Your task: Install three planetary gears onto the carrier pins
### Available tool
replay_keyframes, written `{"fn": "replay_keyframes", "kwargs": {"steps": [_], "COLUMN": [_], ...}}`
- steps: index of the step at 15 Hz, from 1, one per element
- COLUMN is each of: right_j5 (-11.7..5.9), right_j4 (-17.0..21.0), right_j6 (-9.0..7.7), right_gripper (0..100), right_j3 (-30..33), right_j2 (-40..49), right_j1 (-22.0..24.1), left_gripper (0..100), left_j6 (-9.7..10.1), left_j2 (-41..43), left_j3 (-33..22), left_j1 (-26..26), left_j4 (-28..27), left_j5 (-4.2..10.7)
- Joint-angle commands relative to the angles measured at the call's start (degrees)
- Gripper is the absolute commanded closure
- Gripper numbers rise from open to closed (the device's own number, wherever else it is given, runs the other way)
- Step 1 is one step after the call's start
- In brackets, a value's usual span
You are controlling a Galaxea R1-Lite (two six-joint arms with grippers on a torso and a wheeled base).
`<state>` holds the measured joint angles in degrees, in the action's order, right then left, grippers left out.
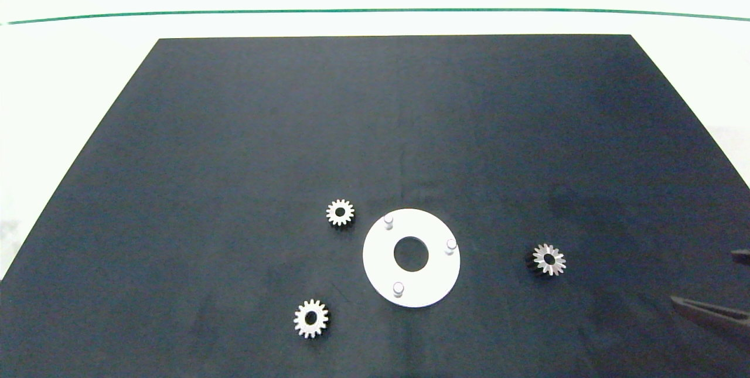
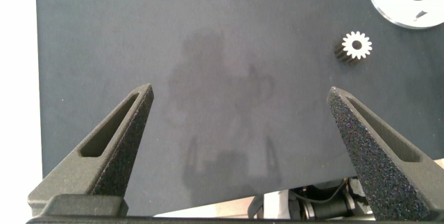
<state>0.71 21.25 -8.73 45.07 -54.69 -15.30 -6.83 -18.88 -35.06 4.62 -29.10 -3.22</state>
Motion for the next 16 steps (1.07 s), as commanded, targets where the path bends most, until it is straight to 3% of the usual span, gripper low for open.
{"fn": "replay_keyframes", "kwargs": {"steps": [1,2,4,8,13,16], "right_j5": [0.87,0.87,0.87,1.05,0.79,0.79], "right_j4": [-7.8,-13.5,-19.7,-22.5,-33.5,-34.0], "right_j6": [0.03,0.03,0.03,0.20,0.47,0.91], "right_gripper": [0,0,0,0,0,0], "right_j3": [-2.3,-5.2,-7.7,-8.6,-12.5,-12.9], "right_j2": [-8.8,-10.4,-13.1,-16.7,-21.6,-24.0], "right_j1": [-1.5,-2.0,-2.1,-2.3,-6.0,-6.6], "left_gripper": [0,0,0,0,0,0], "left_j6": [-0.03,0.06,0.06,0.23,1.03,1.38], "left_j2": [-0.1,-0.2,-0.2,0.1,0.0,-0.3], "left_j3": [-0.1,-0.4,-0.5,-0.4,-0.5,-0.4], "left_j1": [0.0,0.0,-0.2,-0.4,-0.3,-0.2], "left_j4": [-0.2,-0.2,-0.2,-0.2,-0.2,-0.1], "left_j5": [-0.03,-0.03,-0.03,-0.03,-0.03,-0.03]}}
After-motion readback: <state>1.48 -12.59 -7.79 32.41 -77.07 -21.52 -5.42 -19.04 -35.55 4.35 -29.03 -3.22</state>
